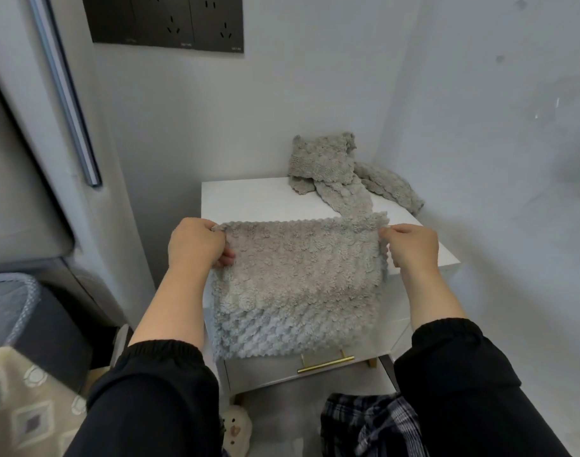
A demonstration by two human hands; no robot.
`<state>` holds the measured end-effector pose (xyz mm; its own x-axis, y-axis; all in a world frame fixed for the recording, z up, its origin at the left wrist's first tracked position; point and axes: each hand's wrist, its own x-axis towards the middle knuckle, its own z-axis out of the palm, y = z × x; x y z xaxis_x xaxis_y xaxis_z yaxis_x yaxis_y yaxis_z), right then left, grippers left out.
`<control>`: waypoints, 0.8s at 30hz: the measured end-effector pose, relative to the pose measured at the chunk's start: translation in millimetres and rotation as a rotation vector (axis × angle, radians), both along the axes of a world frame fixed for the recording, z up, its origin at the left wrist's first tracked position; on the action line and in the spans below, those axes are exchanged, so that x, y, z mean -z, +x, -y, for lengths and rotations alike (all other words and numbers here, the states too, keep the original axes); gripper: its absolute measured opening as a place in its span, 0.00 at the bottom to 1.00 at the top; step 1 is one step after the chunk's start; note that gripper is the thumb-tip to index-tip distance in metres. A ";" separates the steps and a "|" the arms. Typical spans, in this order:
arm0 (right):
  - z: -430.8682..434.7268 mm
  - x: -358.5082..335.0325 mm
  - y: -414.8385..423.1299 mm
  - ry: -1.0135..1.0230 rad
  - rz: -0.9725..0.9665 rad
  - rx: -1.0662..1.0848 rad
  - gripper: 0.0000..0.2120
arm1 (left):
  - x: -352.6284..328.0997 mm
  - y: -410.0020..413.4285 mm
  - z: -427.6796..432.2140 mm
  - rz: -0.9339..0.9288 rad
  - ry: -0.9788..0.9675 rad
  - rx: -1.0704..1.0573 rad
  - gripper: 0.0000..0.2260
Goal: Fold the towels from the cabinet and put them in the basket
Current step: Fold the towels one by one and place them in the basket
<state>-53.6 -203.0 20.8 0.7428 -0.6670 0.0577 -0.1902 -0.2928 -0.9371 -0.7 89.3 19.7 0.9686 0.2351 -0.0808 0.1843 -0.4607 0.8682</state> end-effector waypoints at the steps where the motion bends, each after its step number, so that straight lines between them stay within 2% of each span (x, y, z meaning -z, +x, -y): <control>1: 0.7 0.4 0.7 0.105 -0.017 -0.022 0.12 | -0.7 -0.7 1.7 -0.055 -0.160 0.002 0.11; 3: -2.0 -2.1 -0.5 0.360 -0.039 -0.090 0.09 | -2.0 -3.0 3.9 -0.102 -0.347 0.019 0.13; 6: -3.9 -4.1 0.9 0.579 -0.076 -0.187 0.08 | 0.2 1.0 3.6 -0.064 -0.436 0.046 0.06; 10: -5.1 -4.2 17.6 0.545 0.036 -0.196 0.08 | -4.2 11.0 9.4 0.002 -0.527 0.064 0.07; 13: -9.2 -11.2 30.5 0.454 0.308 -0.246 0.05 | -17.2 17.6 19.0 0.138 -0.695 0.160 0.09; 15: -13.1 -21.6 32.7 0.434 0.451 -0.280 0.07 | -24.8 21.3 21.6 0.233 -0.800 0.207 0.09; 18: -13.5 -29.7 33.6 0.509 0.552 -0.279 0.09 | -22.4 28.0 21.0 0.293 -0.832 0.239 0.10; 20: -12.6 -25.7 34.4 0.505 0.443 -0.202 0.08 | -15.1 29.3 22.1 0.232 -0.823 0.191 0.09; 24: -8.9 0.0 31.6 0.350 0.065 -0.100 0.04 | -0.2 24.0 20.5 -0.027 -0.838 0.039 0.06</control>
<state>-22.0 -194.1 20.8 0.8077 -0.5789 -0.1118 -0.1137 0.0331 -0.9930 23.3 68.8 19.8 0.9700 0.0537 -0.2370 0.2070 0.3286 0.9215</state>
